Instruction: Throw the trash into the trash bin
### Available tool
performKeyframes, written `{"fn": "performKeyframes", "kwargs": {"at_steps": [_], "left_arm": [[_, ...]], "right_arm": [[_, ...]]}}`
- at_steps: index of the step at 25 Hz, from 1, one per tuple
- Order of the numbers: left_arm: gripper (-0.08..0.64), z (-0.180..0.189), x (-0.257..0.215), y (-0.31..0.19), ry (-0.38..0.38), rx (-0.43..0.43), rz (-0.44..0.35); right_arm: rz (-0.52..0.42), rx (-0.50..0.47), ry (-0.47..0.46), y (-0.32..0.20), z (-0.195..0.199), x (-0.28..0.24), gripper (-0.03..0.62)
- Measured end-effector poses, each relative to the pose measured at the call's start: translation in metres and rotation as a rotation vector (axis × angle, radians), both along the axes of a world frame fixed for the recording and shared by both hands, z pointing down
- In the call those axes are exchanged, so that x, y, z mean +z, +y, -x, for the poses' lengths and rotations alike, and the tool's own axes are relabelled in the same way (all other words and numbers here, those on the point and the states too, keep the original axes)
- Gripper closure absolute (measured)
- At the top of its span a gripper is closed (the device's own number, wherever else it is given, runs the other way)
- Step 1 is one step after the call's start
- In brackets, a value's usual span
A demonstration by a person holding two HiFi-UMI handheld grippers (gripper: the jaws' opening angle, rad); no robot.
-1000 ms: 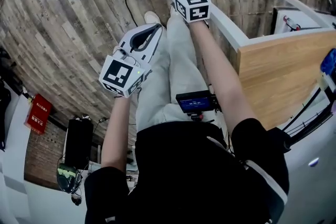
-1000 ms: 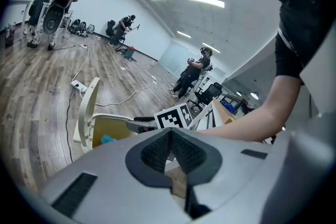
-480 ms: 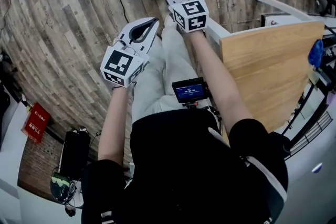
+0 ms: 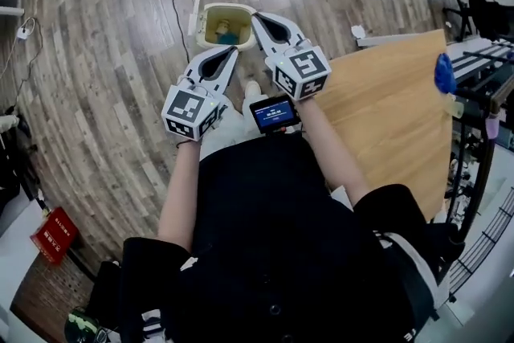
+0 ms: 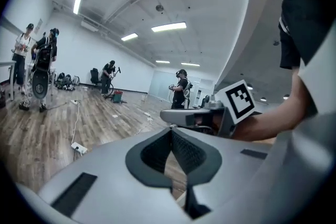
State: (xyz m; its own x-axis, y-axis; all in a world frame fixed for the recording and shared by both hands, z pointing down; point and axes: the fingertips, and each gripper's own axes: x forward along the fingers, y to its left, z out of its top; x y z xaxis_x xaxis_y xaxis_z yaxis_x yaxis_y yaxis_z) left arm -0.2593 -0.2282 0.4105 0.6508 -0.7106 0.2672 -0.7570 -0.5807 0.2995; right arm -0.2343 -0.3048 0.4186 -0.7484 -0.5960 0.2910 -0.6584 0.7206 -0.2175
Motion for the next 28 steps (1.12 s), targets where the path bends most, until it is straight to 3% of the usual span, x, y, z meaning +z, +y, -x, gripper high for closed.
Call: {"fn": "performKeyframes", "kwargs": {"at_steps": [4, 7, 21, 28], "left_arm": [[0.565, 0.011, -0.043, -0.01, -0.028, -0.006, -0.122], [0.565, 0.02, -0.064, -0.009, -0.031, -0.028, -0.159], [0.565, 0.014, -0.109, -0.015, -0.042, -0.019, -0.259], [0.565, 0.001, -0.104, -0.012, -0.06, -0.007, -0.257]], "right_arm": [[-0.147, -0.016, -0.081, 0.012, 0.002, -0.077, 0.594], [-0.213, -0.042, -0.103, 0.029, 0.003, -0.112, 0.594], [-0.263, -0.093, -0.106, 0.042, -0.007, -0.129, 0.595], [-0.257, -0.111, -0.114, 0.045, -0.014, -0.126, 0.595]]}}
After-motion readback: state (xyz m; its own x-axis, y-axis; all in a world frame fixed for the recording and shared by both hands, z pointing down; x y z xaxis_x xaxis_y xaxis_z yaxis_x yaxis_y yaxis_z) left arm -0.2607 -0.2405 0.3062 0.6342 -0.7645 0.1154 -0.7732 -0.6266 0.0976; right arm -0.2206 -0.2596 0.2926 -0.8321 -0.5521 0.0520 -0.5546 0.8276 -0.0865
